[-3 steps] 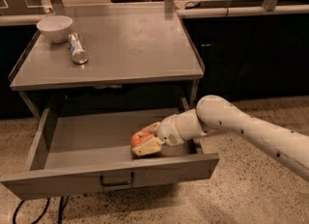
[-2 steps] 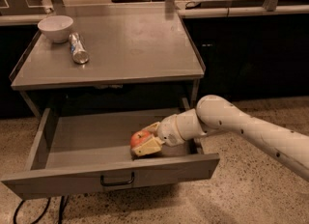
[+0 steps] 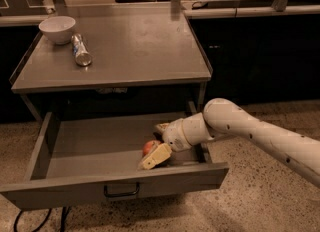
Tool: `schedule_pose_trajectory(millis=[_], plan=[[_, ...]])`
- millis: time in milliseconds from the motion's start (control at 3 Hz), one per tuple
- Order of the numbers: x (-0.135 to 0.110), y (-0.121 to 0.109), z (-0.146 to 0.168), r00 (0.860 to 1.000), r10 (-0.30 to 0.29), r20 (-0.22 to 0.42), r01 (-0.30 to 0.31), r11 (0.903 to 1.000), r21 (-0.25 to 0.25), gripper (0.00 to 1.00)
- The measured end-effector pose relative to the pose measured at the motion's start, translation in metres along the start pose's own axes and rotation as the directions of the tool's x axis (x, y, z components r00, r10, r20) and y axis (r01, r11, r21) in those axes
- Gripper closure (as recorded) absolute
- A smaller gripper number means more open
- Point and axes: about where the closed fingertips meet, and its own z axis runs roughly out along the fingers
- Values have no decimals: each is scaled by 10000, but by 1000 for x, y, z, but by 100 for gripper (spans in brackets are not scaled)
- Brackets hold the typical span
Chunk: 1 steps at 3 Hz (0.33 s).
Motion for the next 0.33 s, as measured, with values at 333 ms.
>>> schedule_pose_trajectory(millis=[333], plan=[[0,0,0,10000,0,0,0,10000,0,0]])
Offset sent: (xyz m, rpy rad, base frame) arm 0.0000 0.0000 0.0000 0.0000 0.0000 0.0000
